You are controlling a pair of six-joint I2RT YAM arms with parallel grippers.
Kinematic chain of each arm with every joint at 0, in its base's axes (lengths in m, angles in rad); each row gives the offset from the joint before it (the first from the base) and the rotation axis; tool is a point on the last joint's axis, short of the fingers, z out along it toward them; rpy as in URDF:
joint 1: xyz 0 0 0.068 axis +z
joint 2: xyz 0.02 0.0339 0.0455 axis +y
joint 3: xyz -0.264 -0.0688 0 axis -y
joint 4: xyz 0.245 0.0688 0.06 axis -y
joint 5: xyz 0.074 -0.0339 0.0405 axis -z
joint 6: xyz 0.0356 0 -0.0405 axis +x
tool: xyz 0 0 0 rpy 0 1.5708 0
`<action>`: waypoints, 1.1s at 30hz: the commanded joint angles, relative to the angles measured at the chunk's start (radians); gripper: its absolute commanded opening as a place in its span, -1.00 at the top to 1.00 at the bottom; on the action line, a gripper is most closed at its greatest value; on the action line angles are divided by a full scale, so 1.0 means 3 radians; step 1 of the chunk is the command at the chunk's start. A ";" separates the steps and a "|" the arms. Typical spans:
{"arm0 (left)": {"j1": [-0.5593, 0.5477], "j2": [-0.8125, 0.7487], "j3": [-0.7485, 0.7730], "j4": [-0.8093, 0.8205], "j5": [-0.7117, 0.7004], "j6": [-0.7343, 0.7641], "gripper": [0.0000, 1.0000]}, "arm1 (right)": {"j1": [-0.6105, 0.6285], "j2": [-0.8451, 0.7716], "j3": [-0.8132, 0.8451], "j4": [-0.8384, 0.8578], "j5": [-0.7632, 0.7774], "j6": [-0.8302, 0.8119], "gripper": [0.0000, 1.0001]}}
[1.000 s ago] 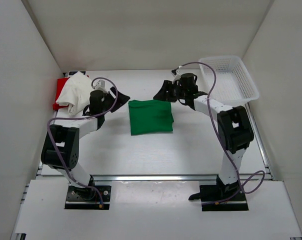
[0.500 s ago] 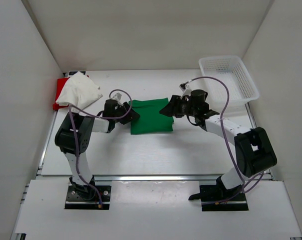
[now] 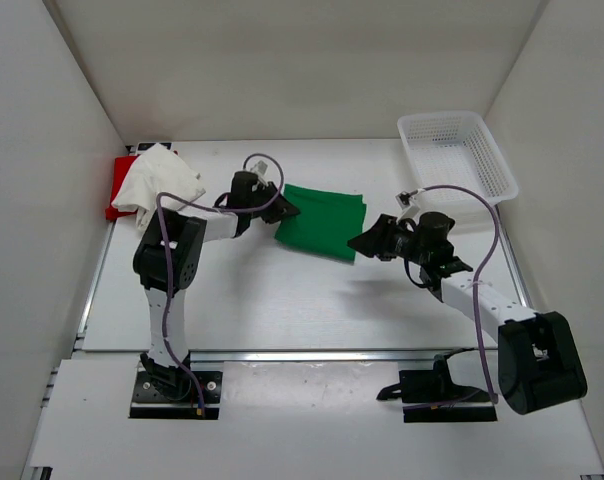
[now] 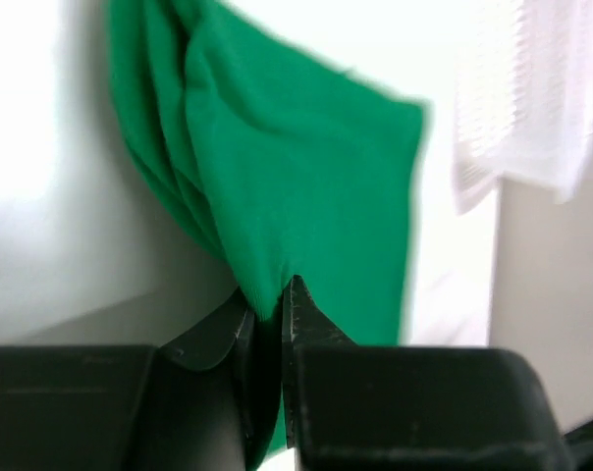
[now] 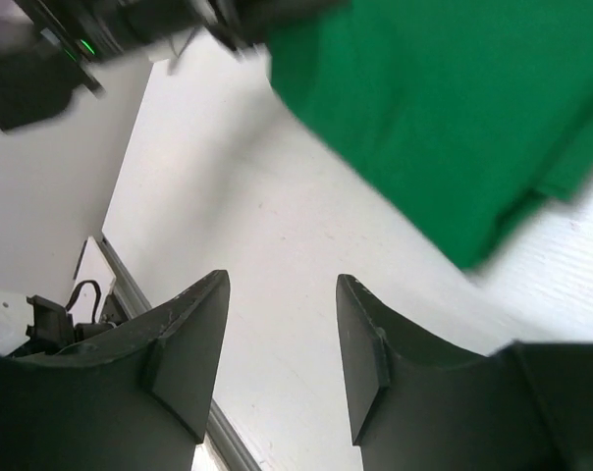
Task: Fold and stack the t-shirts
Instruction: Put the neatly folded tshirt into the corner of the board with the left arm
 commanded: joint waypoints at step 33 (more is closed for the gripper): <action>0.2338 -0.2672 -0.1427 -0.0680 -0.1154 0.0374 -0.97 | 0.0653 -0.0007 -0.0712 0.0195 -0.0005 -0.0186 -0.98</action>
